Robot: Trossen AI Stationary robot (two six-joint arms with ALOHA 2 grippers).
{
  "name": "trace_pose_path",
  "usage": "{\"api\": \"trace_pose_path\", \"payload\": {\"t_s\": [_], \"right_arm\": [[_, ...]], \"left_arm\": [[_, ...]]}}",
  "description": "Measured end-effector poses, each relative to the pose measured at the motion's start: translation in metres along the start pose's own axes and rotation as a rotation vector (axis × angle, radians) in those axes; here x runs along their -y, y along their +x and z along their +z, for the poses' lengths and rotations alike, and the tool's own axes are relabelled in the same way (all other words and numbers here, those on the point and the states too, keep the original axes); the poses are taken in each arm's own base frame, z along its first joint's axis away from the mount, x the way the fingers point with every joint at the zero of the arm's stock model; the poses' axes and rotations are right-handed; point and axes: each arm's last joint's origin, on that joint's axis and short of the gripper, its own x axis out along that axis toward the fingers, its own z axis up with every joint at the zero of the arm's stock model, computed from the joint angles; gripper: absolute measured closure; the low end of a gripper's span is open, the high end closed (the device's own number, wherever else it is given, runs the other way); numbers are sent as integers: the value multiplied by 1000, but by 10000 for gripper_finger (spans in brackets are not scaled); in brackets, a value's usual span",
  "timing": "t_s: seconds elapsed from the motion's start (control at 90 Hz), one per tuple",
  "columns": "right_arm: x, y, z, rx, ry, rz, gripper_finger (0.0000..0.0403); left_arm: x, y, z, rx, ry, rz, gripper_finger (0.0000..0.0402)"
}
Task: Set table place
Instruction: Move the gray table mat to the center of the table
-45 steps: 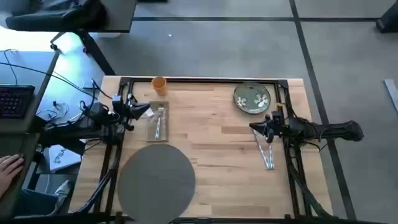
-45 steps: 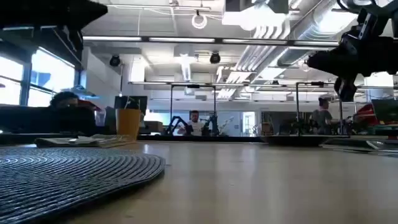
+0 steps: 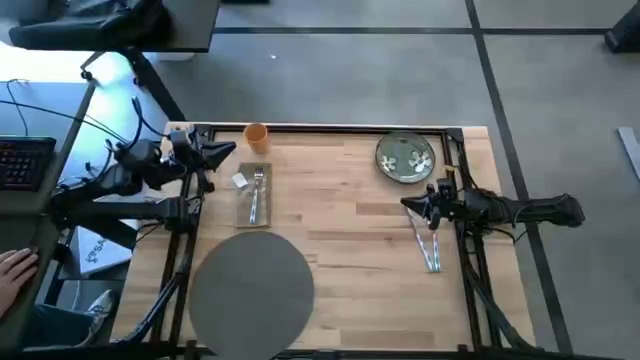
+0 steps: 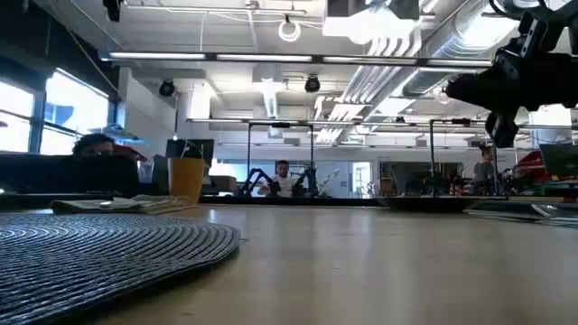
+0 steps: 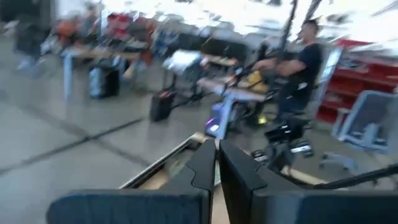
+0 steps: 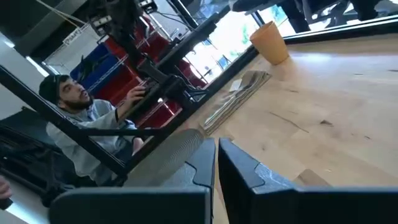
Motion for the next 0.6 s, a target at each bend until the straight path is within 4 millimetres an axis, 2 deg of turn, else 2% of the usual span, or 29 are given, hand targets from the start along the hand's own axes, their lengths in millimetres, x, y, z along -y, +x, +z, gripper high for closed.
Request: {"api": "trace_pose_path", "payload": {"t_s": [0.1, 0.344, 0.6], "right_arm": [[0, 0, 0, 0, 0, 0, 403], [0, 0, 0, 0, 18, 0, 403], [0, 0, 0, 0, 19, 0, 403]], "left_arm": [[2, 5, 3, -131, 14, 49, 397], [7, 34, -12, -374, 43, 79, 397], [-7, 65, -13, -624, -112, 85, 397]]}}
